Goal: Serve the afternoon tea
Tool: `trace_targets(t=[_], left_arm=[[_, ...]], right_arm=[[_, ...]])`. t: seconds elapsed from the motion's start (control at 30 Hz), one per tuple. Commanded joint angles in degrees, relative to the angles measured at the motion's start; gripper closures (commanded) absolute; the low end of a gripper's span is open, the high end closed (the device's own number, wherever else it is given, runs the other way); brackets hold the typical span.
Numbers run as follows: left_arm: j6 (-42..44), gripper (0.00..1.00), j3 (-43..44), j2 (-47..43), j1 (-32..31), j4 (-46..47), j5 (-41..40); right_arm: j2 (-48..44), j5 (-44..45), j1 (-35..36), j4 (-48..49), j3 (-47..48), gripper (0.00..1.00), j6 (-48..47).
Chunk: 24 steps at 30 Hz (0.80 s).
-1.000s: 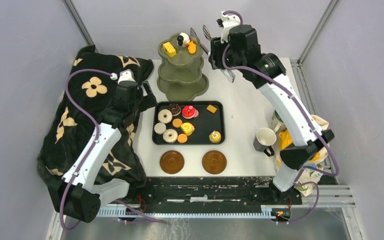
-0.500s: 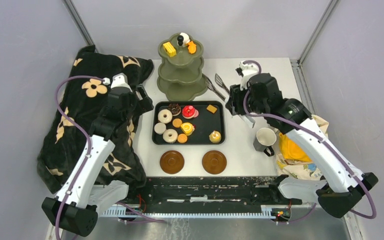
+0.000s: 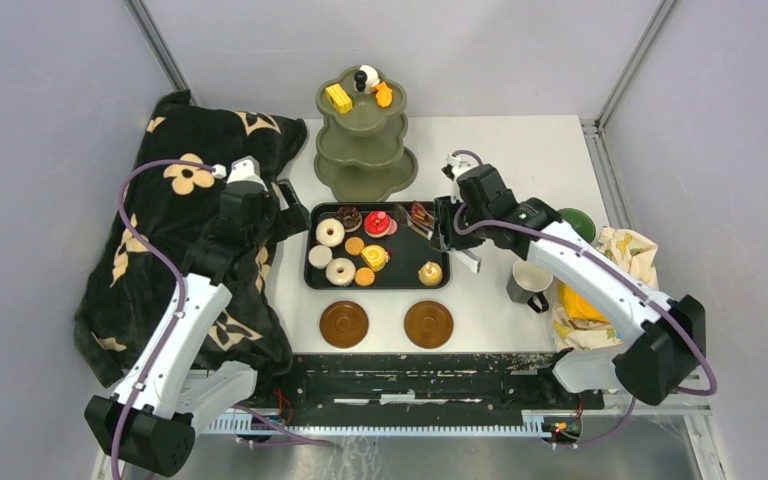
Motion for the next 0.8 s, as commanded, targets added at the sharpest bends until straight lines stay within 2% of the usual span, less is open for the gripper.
trace_targets(t=[0.0,0.33,0.57,0.77], left_arm=[[-1.25,0.01,-0.05,0.24,0.28,1.12,0.89],[-0.58,0.01,-0.41,2.44,0.27,2.7,1.67],[0.1,0.01,-0.09,3.03,0.26,3.1,1.54],[0.51,0.01,0.82,3.93,0.28,3.33,2.38]], right_arm=[[4.1,-4.23,0.16,11.48,-0.87,0.51,6.31],[12.83,-5.44,0.17,14.04,2.49,0.5,7.41],[15.06,-6.75,0.16,16.26,2.36,0.5,8.24],[16.9,-8.88,0.2,16.2,3.71,0.6,8.2]])
